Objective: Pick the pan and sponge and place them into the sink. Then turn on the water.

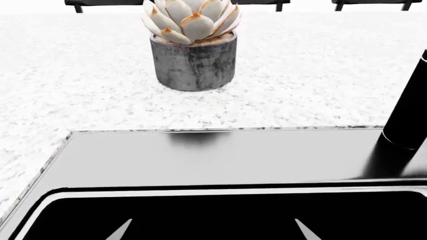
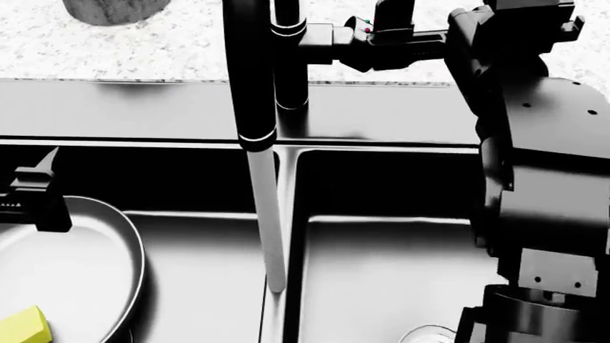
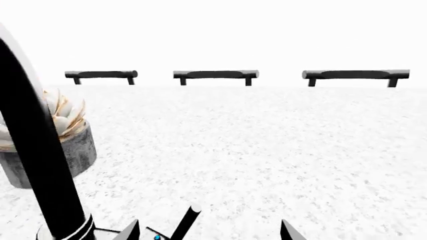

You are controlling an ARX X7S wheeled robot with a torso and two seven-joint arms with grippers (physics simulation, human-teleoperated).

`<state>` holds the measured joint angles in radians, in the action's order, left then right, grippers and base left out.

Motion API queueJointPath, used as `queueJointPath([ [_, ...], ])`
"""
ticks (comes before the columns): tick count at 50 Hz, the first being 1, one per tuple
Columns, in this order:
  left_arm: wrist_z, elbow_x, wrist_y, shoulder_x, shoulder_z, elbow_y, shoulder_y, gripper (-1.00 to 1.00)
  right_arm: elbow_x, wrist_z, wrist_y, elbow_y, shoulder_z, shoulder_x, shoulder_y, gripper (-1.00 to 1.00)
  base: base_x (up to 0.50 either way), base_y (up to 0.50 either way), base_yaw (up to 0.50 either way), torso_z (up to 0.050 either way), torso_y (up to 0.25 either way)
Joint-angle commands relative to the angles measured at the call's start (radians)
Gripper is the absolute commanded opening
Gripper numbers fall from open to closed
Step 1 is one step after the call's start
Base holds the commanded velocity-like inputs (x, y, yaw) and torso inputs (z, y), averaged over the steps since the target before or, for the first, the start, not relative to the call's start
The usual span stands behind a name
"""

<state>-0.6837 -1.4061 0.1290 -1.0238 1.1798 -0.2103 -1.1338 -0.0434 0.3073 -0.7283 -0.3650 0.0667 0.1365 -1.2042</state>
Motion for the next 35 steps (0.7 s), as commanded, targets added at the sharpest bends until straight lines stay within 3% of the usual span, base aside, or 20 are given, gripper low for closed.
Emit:
queueJointPath([
  [1, 0.003, -0.005, 0.006, -0.004, -0.007, 0.004, -0.007, 1.0, -0.009, 0.008, -0.283, 0.429, 0.013, 0.049, 0.139, 1.0, 0.0, 0.0, 0.0, 0.0, 0.0],
  [12, 0.005, -0.02, 0.054, 0.013, -0.023, 0.025, -0.071, 1.0, -0.026, 0.035, -0.542, 0.766, 0.05, 0.135, 0.223, 1.0, 0.0, 0.0, 0.0, 0.0, 0.0],
  [30, -0.01, -0.124, 0.262, 0.046, -0.049, 0.105, -0.268, 1.0, -0.045, 0.05, -0.841, 1.022, 0.076, 0.27, 0.181, 1.0, 0.0, 0.0, 0.0, 0.0, 0.0],
  [33, -0.019, -0.139, 0.285, 0.034, -0.052, 0.094, -0.285, 1.0, -0.214, -0.07, -0.842, 1.03, 0.118, 0.322, 0.185, 1.0, 0.0, 0.0, 0.0, 0.0, 0.0],
  [35, -0.008, -0.149, 0.301, 0.036, -0.053, 0.097, -0.299, 1.0, -0.514, -0.354, -0.842, 1.008, 0.174, 0.409, 0.169, 1.0, 0.0, 0.0, 0.0, 0.0, 0.0],
])
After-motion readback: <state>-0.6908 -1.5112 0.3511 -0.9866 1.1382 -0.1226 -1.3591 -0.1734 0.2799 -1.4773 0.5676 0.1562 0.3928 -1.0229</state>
